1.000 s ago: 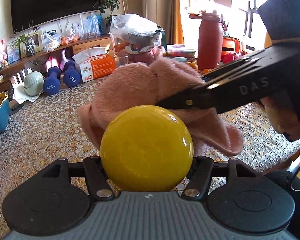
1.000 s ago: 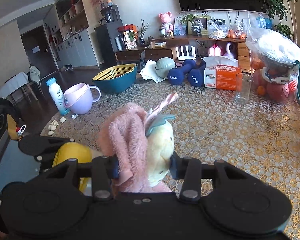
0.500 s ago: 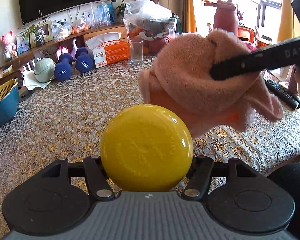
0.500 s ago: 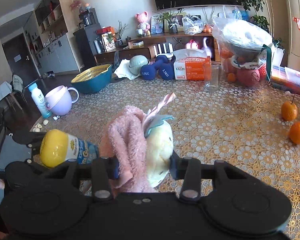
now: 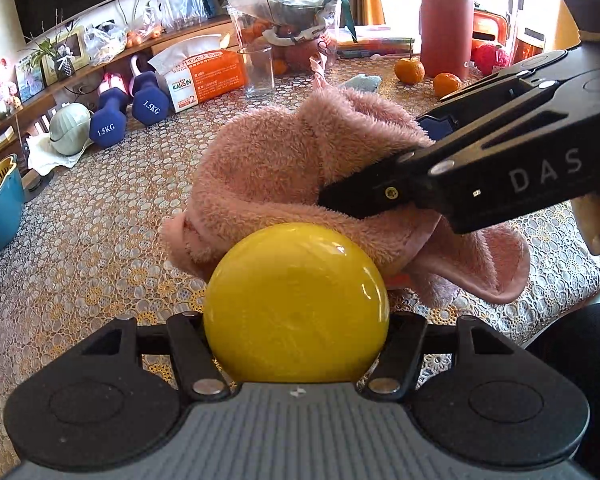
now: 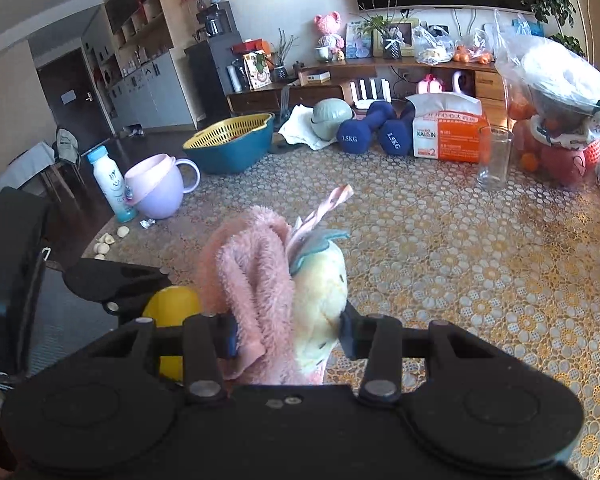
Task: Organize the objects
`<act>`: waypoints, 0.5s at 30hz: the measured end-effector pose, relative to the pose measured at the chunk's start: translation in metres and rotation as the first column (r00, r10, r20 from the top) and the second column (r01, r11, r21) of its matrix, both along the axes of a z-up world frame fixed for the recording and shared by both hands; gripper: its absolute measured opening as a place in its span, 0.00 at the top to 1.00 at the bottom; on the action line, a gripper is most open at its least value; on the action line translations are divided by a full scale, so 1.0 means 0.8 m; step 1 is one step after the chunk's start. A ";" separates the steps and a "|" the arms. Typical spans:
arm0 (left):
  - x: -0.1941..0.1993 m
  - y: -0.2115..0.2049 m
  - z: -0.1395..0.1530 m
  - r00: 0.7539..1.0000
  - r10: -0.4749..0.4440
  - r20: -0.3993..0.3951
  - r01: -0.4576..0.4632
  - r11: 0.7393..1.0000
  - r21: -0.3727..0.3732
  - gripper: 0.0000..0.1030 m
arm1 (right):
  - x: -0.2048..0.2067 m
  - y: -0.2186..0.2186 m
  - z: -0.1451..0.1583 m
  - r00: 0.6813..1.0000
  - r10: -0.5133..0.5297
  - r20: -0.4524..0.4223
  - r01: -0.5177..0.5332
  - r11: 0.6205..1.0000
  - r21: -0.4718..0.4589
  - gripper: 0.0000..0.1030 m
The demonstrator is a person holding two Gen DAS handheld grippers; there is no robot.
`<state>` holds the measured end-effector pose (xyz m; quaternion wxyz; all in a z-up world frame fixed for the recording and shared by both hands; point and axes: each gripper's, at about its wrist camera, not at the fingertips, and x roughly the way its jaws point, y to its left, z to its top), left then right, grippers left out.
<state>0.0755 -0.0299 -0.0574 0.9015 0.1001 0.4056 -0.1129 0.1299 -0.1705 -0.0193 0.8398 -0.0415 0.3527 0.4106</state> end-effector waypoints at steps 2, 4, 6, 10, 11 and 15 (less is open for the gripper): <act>0.005 0.002 0.000 1.000 0.002 -0.009 -0.002 1.000 -0.009 0.38 | 0.002 -0.001 -0.005 0.999 -0.022 0.031 0.023 0.999 -0.038 0.57; 0.013 0.004 0.001 1.000 0.003 -0.021 -0.003 1.000 -0.018 0.38 | 0.007 -0.008 -0.007 0.998 -0.050 0.036 0.052 0.998 -0.048 0.57; 0.021 0.004 0.002 1.000 0.002 -0.029 -0.003 1.000 -0.013 0.38 | 0.010 -0.018 -0.005 0.997 -0.071 0.031 0.072 0.997 -0.036 0.57; 0.030 -0.003 0.002 0.999 -0.008 -0.032 0.009 1.000 0.017 0.38 | 0.011 -0.034 0.000 0.994 -0.100 0.048 0.101 0.995 -0.025 0.57; 0.032 -0.004 0.002 0.999 -0.013 -0.033 0.013 1.000 0.022 0.38 | 0.011 -0.038 0.001 0.993 -0.107 0.049 0.108 0.994 -0.021 0.57; 0.042 -0.002 0.008 1.000 -0.011 -0.029 0.011 1.000 0.016 0.35 | 0.016 -0.051 0.003 0.990 -0.137 0.040 0.137 0.990 -0.007 0.57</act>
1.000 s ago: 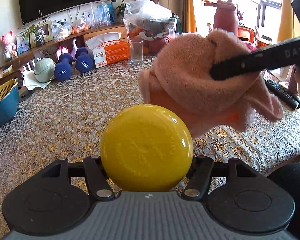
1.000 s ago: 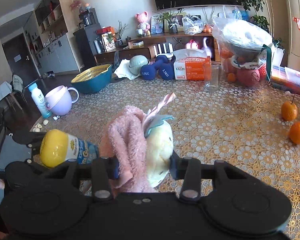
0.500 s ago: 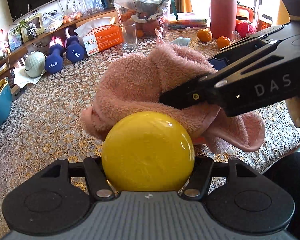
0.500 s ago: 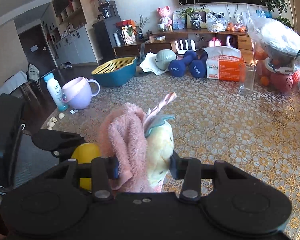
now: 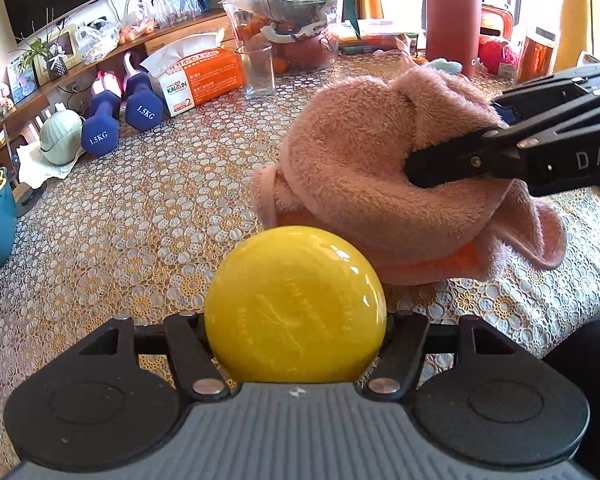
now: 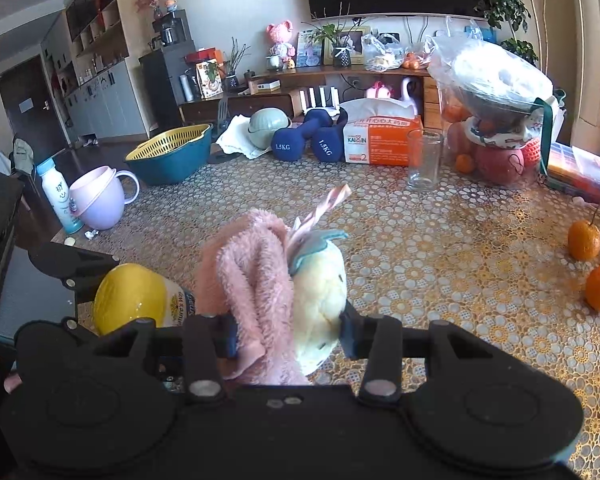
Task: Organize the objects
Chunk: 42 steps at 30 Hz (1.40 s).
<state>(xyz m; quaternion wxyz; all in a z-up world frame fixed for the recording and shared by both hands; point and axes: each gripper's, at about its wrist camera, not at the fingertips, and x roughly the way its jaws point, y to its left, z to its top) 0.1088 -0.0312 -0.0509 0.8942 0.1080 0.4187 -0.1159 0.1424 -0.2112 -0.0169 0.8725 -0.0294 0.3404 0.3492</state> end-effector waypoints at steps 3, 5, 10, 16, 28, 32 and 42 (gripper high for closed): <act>0.009 0.003 0.007 1.000 0.000 0.007 0.000 1.000 -0.015 0.34 | 0.001 -0.008 0.000 1.000 -0.014 -0.007 0.014 1.000 0.013 0.57; 0.012 0.004 0.011 1.000 -0.001 0.010 0.001 1.000 -0.020 0.33 | 0.001 -0.013 0.001 1.000 -0.019 -0.013 0.019 0.999 0.029 0.57; 0.010 0.011 0.011 1.000 0.014 0.010 -0.013 1.000 -0.023 0.33 | -0.001 -0.019 0.003 1.000 -0.026 -0.012 0.026 0.999 0.045 0.57; -0.009 0.023 -0.011 1.000 0.027 0.008 -0.027 0.999 -0.028 0.34 | -0.006 -0.022 -0.001 0.999 -0.026 -0.023 0.027 0.998 0.055 0.57; -0.051 0.054 -0.004 0.996 0.076 0.047 -0.071 0.994 -0.088 0.34 | -0.017 -0.013 0.007 1.000 0.005 -0.017 -0.004 0.998 0.058 0.57; -0.086 0.060 -0.004 0.998 0.043 0.053 -0.042 0.999 -0.018 0.31 | -0.027 0.005 0.013 0.999 0.050 -0.005 -0.050 0.998 0.049 0.57; -0.120 0.057 -0.015 0.990 0.056 0.128 -0.064 0.996 0.057 0.29 | -0.080 0.100 0.022 0.961 0.271 0.050 -0.270 0.962 -0.025 0.57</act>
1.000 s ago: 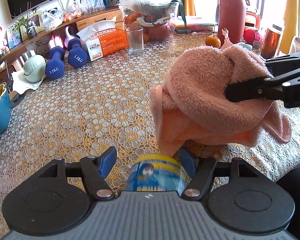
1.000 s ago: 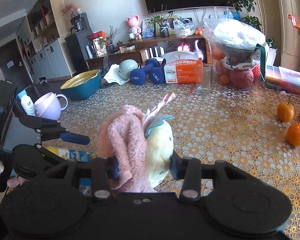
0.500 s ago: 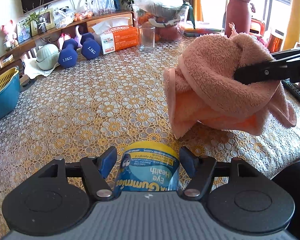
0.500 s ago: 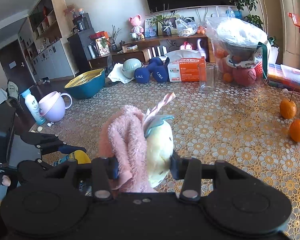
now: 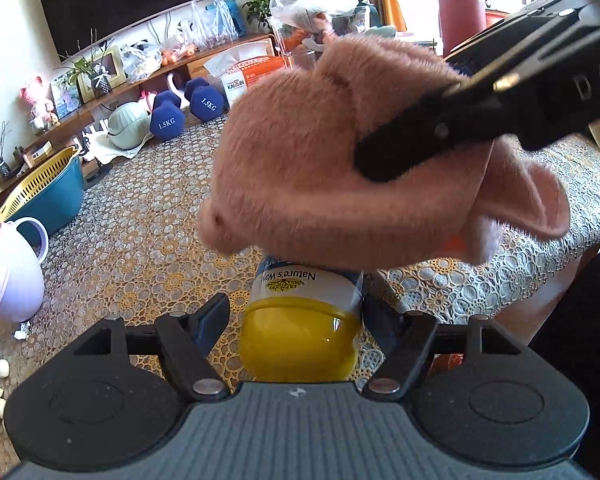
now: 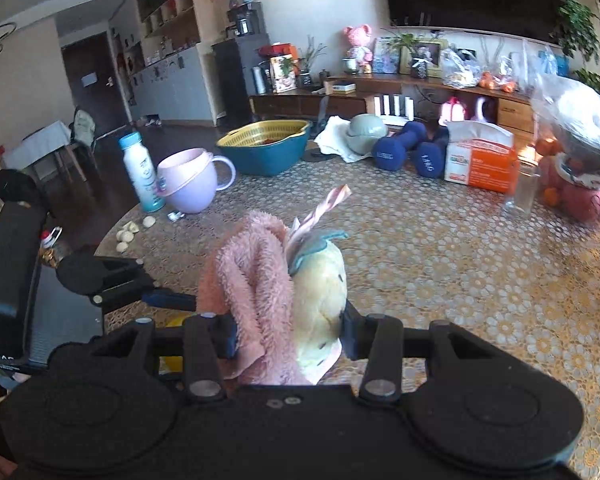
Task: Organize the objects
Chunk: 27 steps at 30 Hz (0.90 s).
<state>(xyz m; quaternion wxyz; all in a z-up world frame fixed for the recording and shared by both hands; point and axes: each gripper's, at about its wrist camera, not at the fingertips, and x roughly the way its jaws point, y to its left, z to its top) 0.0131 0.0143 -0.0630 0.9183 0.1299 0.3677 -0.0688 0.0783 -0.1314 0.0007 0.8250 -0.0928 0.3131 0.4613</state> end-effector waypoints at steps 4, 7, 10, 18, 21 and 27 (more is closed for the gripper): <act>0.001 0.006 -0.001 1.000 0.012 0.004 -0.012 0.999 -0.035 0.31 | -0.018 0.033 -0.009 0.997 0.072 0.017 -0.072 0.996 -0.048 0.57; 0.001 0.010 -0.001 1.000 0.014 0.007 -0.014 0.998 -0.059 0.37 | -0.019 0.044 -0.018 0.997 0.077 0.024 -0.075 0.994 -0.074 0.56; 0.001 0.015 -0.001 1.000 0.014 0.008 -0.013 0.997 -0.080 0.37 | -0.012 0.046 -0.020 0.997 0.068 0.023 -0.066 0.994 -0.083 0.55; -0.003 0.029 0.001 0.999 0.037 0.022 -0.034 0.992 -0.119 0.37 | 0.022 0.058 -0.021 0.997 0.003 0.072 0.006 0.992 -0.123 0.56; -0.006 0.038 0.002 0.999 0.043 0.026 -0.039 0.990 -0.138 0.37 | 0.044 0.063 -0.026 0.996 -0.040 0.077 0.050 0.989 -0.141 0.56; -0.007 0.061 0.007 0.996 0.079 0.030 -0.071 0.978 -0.196 0.37 | 0.070 0.043 -0.028 0.983 -0.161 0.086 0.172 0.973 -0.152 0.57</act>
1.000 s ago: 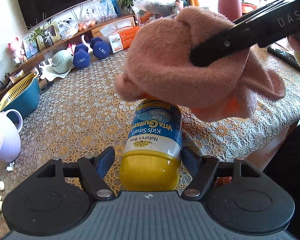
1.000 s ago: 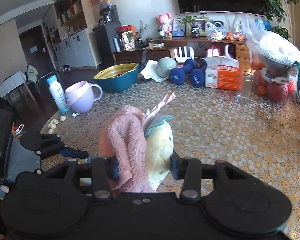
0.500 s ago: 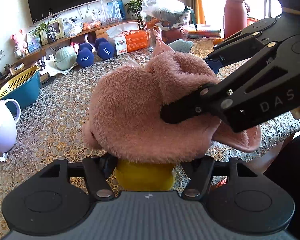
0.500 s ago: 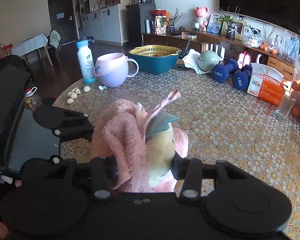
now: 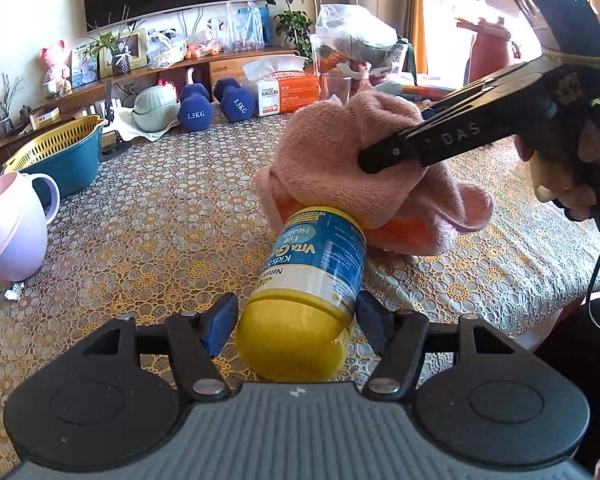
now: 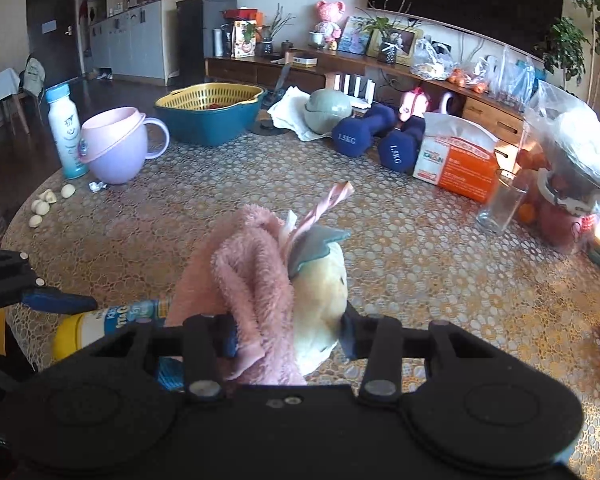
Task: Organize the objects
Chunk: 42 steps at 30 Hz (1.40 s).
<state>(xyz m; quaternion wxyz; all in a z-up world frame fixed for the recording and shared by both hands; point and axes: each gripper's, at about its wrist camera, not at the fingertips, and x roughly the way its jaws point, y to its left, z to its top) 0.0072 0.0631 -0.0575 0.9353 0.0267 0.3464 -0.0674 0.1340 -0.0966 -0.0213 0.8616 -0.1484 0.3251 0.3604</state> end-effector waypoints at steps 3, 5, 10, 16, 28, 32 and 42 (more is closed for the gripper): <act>-0.002 0.013 0.004 1.000 0.028 0.009 -0.028 0.999 -0.030 0.37 | -0.011 -0.010 0.016 0.999 0.010 0.033 -0.010 1.000 0.022 0.57; -0.002 0.020 0.006 0.999 0.040 0.015 -0.039 0.998 -0.041 0.37 | -0.022 -0.012 0.030 0.998 0.042 0.042 -0.044 0.998 0.047 0.57; 0.000 0.030 0.011 0.997 0.070 0.028 -0.069 0.997 -0.033 0.37 | -0.059 0.011 0.041 0.984 0.171 0.055 -0.174 0.984 0.046 0.57; 0.003 0.040 0.014 0.996 0.083 0.031 -0.082 0.996 -0.024 0.38 | -0.065 0.048 0.013 0.977 0.210 0.044 -0.208 0.977 -0.035 0.57; 0.009 0.031 -0.011 1.000 0.004 0.029 -0.006 0.997 0.076 0.35 | -0.025 0.054 -0.006 0.992 0.122 0.028 -0.121 0.992 -0.037 0.57; 0.010 0.028 -0.017 0.999 -0.008 0.038 0.005 0.996 0.091 0.34 | -0.008 0.044 -0.013 0.999 0.043 0.019 -0.042 0.998 -0.045 0.58; 0.014 0.020 -0.014 0.999 0.042 0.026 -0.043 0.998 0.050 0.36 | -0.025 -0.010 0.026 0.988 -0.015 0.153 0.022 0.999 -0.047 0.58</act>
